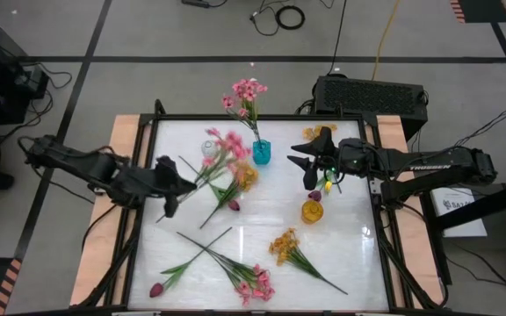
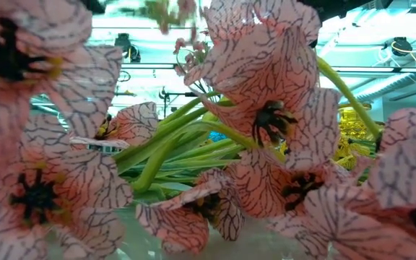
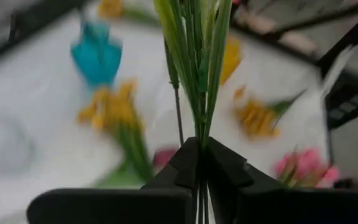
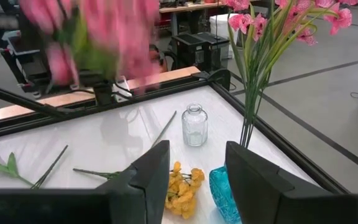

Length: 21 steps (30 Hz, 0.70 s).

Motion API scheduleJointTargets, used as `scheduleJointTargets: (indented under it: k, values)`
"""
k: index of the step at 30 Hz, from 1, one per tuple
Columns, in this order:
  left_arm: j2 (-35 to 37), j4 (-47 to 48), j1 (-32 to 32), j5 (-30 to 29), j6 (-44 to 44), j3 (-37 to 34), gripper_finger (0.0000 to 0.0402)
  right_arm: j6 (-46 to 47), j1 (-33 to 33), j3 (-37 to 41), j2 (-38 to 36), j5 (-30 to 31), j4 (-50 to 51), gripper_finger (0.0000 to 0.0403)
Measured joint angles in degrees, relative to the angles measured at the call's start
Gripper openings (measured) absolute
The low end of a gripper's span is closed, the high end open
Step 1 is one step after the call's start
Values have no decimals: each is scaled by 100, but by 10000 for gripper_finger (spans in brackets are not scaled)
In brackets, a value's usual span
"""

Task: Sort flowers into vase by color
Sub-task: Put the top pink flowers into the blue vase

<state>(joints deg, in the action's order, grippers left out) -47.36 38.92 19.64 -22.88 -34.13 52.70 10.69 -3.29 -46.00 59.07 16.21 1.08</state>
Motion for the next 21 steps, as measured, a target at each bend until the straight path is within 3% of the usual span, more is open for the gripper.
scheduleJointTargets:
  k: [9,12,17,21]
  values:
    - [155,-2119,0,-370,2102,53,26,174,50,0,99,-201,-397,148]
    - [-114,-2738,-2,-400,2650,53,26,166,126,0,330,-671,-887,148]
    - [-782,-3588,0,-390,2945,51,26,302,291,0,870,-892,-2229,152]
    - [-1399,-4204,0,-274,3235,51,26,252,365,0,1328,-1725,-3314,177]
